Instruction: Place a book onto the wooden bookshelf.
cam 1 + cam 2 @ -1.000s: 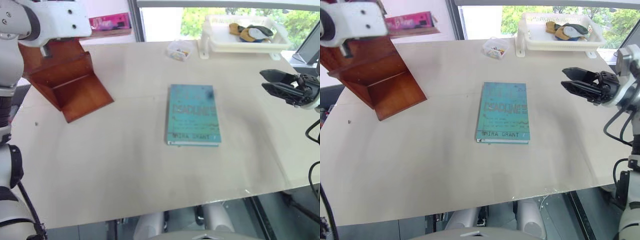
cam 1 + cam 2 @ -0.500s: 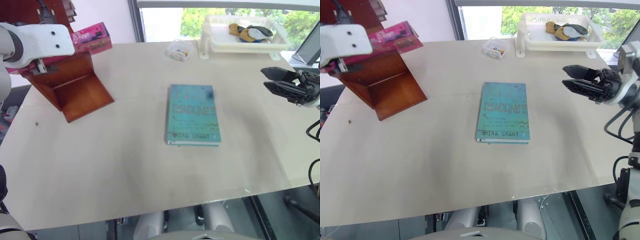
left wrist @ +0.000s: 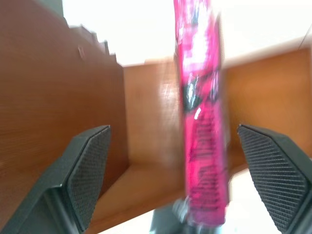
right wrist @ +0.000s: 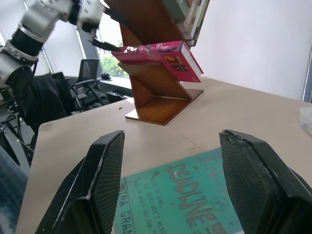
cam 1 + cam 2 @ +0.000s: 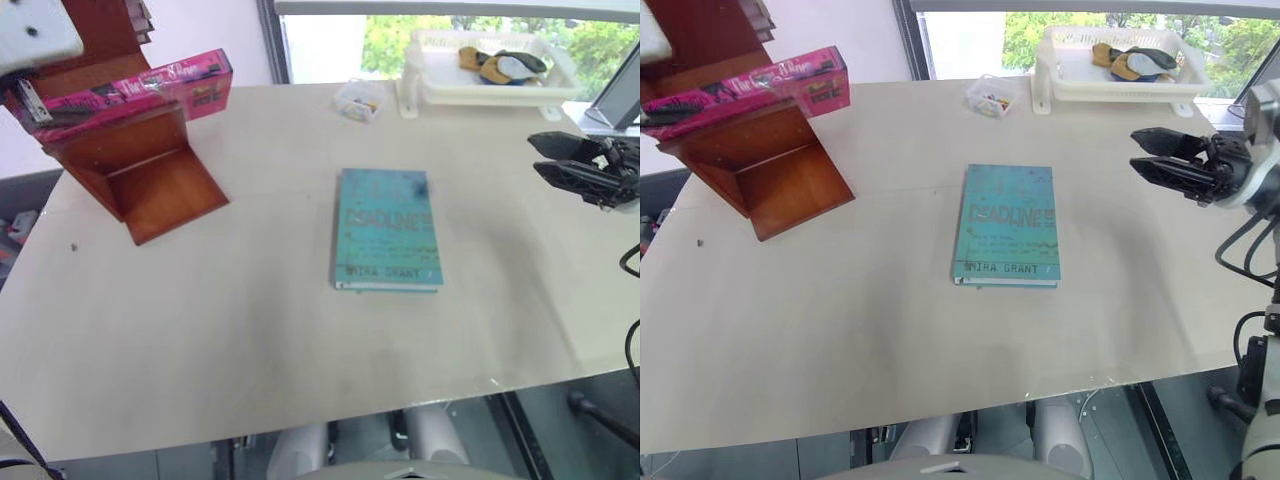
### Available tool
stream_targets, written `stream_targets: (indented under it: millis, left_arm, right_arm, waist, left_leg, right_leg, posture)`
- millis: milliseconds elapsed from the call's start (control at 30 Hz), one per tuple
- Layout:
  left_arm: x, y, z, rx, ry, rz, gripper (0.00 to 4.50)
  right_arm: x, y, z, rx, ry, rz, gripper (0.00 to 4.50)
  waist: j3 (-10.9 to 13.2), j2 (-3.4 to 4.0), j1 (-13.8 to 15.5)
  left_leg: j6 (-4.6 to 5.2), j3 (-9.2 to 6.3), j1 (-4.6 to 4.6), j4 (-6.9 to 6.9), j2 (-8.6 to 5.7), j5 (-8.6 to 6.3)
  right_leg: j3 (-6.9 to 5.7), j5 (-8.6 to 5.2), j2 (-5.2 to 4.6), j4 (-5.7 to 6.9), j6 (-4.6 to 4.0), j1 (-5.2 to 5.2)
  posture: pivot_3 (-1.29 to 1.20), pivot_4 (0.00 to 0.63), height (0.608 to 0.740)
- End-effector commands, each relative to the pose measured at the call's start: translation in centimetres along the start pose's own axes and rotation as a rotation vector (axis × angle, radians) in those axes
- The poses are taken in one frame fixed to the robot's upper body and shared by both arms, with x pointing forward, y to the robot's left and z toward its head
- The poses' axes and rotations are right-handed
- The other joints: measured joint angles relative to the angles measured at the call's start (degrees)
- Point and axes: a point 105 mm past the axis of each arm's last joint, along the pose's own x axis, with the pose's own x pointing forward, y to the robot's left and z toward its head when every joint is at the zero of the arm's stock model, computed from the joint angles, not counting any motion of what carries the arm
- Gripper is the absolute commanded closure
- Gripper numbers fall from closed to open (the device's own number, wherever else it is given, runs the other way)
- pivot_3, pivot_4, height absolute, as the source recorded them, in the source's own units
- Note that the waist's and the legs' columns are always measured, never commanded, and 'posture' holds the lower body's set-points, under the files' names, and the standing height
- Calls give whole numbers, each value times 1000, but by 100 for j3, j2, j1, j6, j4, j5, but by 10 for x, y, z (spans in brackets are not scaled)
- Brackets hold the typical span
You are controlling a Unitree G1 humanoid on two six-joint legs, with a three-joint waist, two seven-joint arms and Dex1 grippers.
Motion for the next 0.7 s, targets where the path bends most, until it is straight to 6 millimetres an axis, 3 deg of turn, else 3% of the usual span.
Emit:
stream_targets:
  millis: [33,100,300,433,567,700]
  left_arm:
    - [-25,-13,32,-85,-270,-42,47]
    - [-22,-36,41,-168,-378,-119,47]
    - [-4,-134,83,-468,-616,-400,47]
    - [7,-165,98,-669,-708,-483,47]
    - [29,-191,81,-782,-616,-482,47]
    - [56,-224,43,-783,-426,-477,47]
  right_arm:
    - [-13,11,16,-53,-3,5,1354]
    - [-17,14,16,-47,1,-9,1354]
    - [-30,25,7,-19,47,-61,1354]
    - [-46,34,-10,12,148,-123,1354]
    - [-59,42,-40,53,276,-183,1354]
    - [-82,44,-72,89,389,-328,1354]
  waist:
    - [0,0,-2]
    - [-4,10,4]
    - [-4,8,5]
    - [-10,12,26]
    - [-13,13,3]
    - [-16,18,-2]
  left_leg:
    - [0,1,0,0,0,0]
    - [-1,1,5,1,0,1]
    - [-3,-3,7,19,3,2]
    - [-4,-4,10,22,2,2]
    - [-7,-1,21,19,3,4]
    - [-12,11,34,13,3,7]
  right_leg:
    - [0,0,0,1,0,0]
    - [2,0,-1,6,0,1]
    - [1,0,0,11,2,14]
    - [4,5,-1,12,7,16]
    - [9,6,1,14,6,21]
    - [21,5,5,16,3,23]
  posture:
    - [0,150,740]
    - [0,150,740]
    - [0,150,740]
    - [0,150,740]
    - [0,150,740]
    - [0,150,740]
